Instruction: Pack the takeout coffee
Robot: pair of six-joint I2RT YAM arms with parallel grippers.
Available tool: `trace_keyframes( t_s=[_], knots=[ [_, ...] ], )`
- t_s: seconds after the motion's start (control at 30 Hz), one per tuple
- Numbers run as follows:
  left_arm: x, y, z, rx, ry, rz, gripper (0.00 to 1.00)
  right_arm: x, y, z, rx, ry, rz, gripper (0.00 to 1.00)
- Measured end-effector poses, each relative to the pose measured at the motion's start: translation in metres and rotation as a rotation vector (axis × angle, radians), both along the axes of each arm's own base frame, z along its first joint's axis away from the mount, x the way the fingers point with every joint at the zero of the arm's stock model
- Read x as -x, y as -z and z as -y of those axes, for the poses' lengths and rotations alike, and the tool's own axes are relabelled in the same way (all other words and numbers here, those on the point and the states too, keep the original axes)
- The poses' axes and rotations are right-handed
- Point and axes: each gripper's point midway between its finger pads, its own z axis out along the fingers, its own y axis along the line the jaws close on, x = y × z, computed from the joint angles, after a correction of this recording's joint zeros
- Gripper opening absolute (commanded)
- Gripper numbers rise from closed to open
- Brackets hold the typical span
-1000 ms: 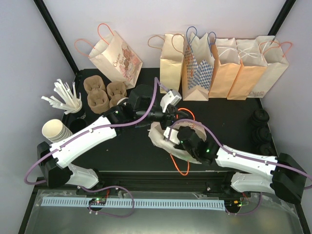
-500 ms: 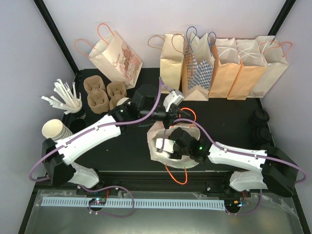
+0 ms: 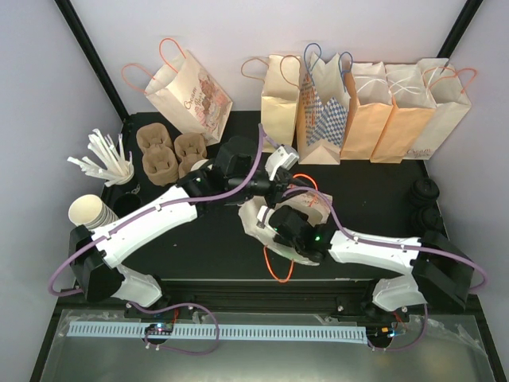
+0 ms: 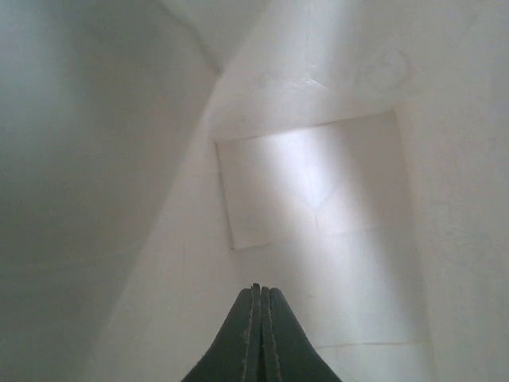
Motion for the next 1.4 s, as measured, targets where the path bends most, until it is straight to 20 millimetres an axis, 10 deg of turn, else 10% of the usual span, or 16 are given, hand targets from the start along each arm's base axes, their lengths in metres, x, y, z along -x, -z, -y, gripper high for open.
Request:
trace_keyframes(
  t_s=[0.57,0.97,1.4],
  knots=[
    [-0.009,-0.003,-0.002,-0.022,-0.025,-0.004,0.02,-0.033,0.005,0.022,0.235,0.163,0.157,0.01],
    [-0.001,-0.020,0.006,0.027,0.001,0.021,0.02,-0.044,-0.032,0.054,0.066,0.309,0.203,0.01],
    [-0.006,-0.020,0.005,0.025,-0.026,0.012,0.02,-0.051,-0.027,0.060,0.053,0.388,0.157,0.01]
  ],
)
